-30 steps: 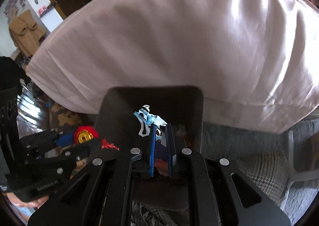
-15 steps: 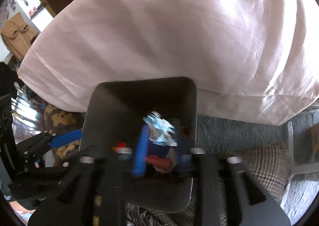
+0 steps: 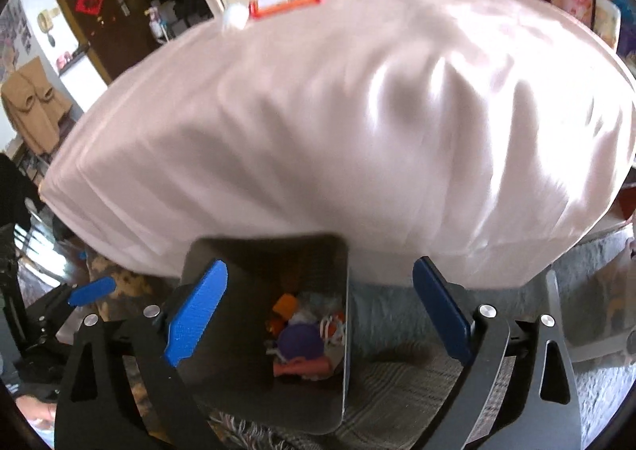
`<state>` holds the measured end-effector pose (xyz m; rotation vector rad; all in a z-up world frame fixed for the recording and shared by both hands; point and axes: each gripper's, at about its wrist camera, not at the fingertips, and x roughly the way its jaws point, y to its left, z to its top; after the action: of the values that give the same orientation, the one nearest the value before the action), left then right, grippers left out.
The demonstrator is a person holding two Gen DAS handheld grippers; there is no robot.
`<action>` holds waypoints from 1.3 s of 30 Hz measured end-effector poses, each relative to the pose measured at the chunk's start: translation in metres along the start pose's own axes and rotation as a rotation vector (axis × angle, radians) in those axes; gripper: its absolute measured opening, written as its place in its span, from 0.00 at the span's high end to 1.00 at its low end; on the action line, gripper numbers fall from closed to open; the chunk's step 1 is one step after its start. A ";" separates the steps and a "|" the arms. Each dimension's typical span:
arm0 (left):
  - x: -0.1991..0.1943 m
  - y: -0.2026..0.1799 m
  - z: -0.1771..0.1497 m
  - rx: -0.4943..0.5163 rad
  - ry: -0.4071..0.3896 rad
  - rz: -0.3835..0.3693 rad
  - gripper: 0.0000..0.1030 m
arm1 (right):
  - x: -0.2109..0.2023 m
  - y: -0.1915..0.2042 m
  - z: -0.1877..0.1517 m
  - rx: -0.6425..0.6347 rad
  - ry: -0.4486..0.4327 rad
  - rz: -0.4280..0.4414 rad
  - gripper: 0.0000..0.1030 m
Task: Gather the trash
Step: 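Raise both grippers back toward the orange pill bottle and plastic bag, then grasp the clear plastic bag with the left gripper while the right grasps the orange pill bottle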
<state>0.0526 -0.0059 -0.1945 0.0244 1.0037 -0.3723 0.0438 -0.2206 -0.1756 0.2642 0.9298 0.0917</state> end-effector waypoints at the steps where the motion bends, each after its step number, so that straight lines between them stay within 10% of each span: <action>1: -0.003 0.001 0.004 0.001 -0.011 0.003 0.10 | -0.004 -0.001 0.005 0.001 -0.012 0.001 0.07; 18: -0.033 0.013 0.129 0.041 -0.173 0.054 0.10 | -0.012 0.012 0.135 -0.065 -0.137 -0.064 0.04; 39: 0.048 0.018 0.270 0.030 -0.148 0.037 0.23 | 0.080 0.016 0.252 0.040 -0.072 -0.104 0.04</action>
<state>0.3022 -0.0544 -0.0900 0.0420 0.8499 -0.3501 0.2941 -0.2364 -0.0911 0.2542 0.8734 -0.0324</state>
